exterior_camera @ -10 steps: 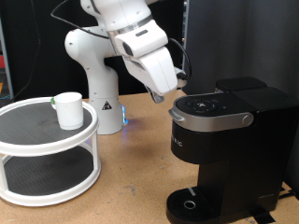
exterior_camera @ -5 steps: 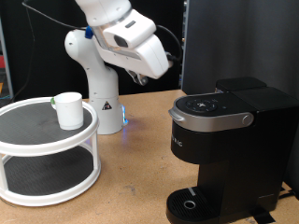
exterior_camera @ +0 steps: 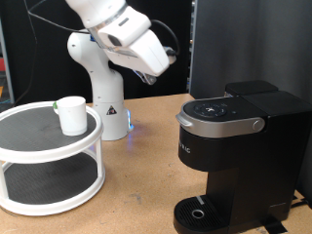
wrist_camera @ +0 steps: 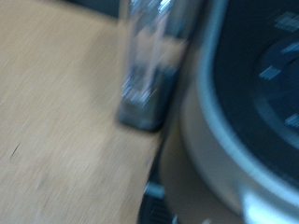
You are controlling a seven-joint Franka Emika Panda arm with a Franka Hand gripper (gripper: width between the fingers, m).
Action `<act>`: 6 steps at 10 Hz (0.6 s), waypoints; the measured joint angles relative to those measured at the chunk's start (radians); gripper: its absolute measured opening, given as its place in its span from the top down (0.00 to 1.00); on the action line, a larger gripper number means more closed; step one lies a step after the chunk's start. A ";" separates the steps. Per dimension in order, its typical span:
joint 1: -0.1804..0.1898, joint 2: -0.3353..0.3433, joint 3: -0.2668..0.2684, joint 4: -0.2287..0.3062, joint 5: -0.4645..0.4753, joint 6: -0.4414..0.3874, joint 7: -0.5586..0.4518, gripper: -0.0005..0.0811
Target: Make a cup of coffee with the keurig machine
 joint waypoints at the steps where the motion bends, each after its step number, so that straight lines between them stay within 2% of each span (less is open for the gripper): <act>1: -0.009 -0.025 -0.018 -0.018 0.060 -0.012 0.030 0.99; 3: -0.031 -0.069 -0.049 -0.023 0.068 -0.116 0.048 0.99; 4: -0.031 -0.068 -0.045 -0.029 0.068 -0.082 0.051 0.99; 6: -0.036 -0.077 -0.045 -0.068 0.172 0.000 0.154 0.99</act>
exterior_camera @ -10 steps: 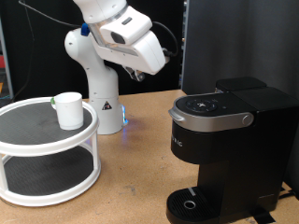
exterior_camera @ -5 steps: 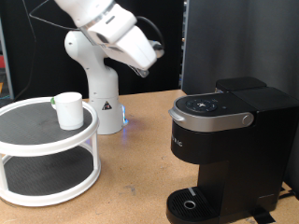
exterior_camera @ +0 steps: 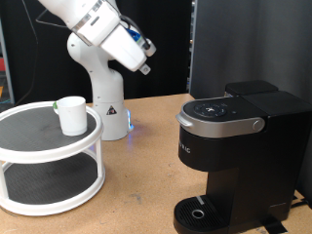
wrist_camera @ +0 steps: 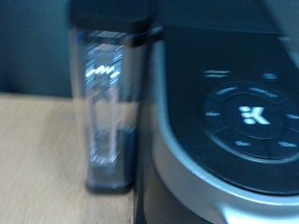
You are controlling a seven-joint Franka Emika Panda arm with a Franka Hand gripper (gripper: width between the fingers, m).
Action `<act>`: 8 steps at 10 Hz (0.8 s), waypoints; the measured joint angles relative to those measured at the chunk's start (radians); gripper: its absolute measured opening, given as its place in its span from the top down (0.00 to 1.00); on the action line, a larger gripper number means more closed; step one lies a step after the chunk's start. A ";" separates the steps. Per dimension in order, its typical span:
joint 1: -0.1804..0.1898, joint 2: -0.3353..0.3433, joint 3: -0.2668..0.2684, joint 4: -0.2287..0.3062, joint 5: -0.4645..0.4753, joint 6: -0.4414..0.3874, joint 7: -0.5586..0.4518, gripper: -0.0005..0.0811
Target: Make a cup of coffee with the keurig machine
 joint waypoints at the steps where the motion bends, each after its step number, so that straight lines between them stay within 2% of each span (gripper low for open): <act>1: -0.013 -0.009 0.000 -0.017 0.026 0.017 0.087 0.99; 3: -0.046 -0.039 -0.003 -0.039 0.026 -0.009 0.176 0.99; 6: -0.050 -0.056 -0.018 -0.057 0.034 0.003 0.090 0.99; 8: -0.066 -0.112 -0.064 -0.086 0.031 -0.058 0.030 0.99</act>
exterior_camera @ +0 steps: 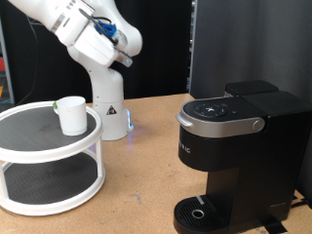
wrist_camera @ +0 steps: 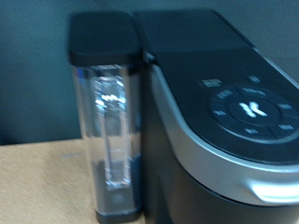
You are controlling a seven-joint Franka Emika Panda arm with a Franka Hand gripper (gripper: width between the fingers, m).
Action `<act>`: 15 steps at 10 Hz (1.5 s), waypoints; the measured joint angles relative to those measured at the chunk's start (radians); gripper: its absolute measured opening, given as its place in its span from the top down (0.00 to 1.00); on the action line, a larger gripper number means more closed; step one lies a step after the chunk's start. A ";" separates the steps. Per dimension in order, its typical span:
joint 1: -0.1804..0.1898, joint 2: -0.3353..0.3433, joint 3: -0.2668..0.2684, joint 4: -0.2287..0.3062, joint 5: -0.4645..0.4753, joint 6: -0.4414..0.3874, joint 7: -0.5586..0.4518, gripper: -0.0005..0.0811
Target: Make a cup of coffee with the keurig machine
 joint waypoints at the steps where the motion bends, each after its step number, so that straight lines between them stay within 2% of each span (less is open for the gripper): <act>1: -0.012 -0.023 -0.025 -0.002 -0.023 -0.063 -0.016 0.99; 3: -0.037 -0.061 -0.068 0.006 -0.108 -0.203 -0.045 0.99; 4: -0.042 -0.074 -0.080 0.011 -0.136 -0.247 -0.049 0.99; 6: -0.047 -0.076 -0.081 -0.006 -0.086 -0.192 -0.047 0.99; 8: -0.082 -0.103 -0.092 -0.043 -0.011 -0.153 -0.038 0.99; 9: -0.111 -0.125 -0.102 -0.057 -0.005 -0.162 -0.019 0.99; 11: -0.159 -0.156 -0.139 -0.052 -0.055 -0.283 0.009 0.99; 12: -0.162 -0.163 -0.156 -0.042 -0.078 -0.328 0.009 0.99; 15: -0.170 -0.167 -0.175 -0.051 -0.073 -0.322 -0.009 0.99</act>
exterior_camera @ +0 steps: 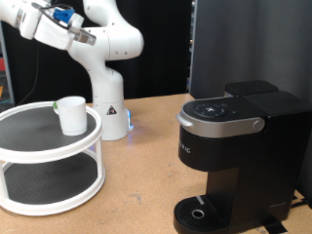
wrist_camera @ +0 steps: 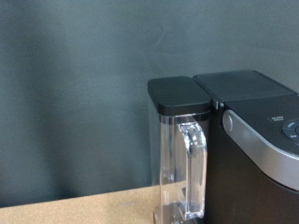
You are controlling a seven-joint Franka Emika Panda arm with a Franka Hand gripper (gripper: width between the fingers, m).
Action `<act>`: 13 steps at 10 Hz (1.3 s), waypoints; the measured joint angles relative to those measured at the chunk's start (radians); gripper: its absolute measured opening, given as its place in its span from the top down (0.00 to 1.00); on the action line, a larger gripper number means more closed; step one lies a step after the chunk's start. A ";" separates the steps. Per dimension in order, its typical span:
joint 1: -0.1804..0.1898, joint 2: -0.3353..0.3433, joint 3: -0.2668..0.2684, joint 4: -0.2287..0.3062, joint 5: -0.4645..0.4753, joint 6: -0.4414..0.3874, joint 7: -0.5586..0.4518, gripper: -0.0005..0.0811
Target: Make a cup of coffee with the keurig machine
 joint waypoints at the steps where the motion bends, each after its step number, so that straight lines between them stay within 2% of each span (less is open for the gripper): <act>1: -0.009 -0.009 -0.023 -0.001 -0.001 -0.022 -0.015 0.99; 4: -0.053 -0.052 -0.112 0.007 -0.023 -0.119 -0.067 0.99; 6: -0.046 -0.063 -0.159 0.043 -0.070 -0.218 -0.101 0.99; 7: -0.046 -0.061 -0.157 0.039 -0.069 -0.211 -0.097 0.99; 8: -0.063 -0.063 -0.149 0.025 -0.037 -0.155 -0.073 0.99; 11: -0.145 -0.080 -0.130 -0.026 0.049 -0.025 -0.021 0.99; 13: -0.182 -0.088 -0.114 -0.042 0.057 0.032 0.022 0.99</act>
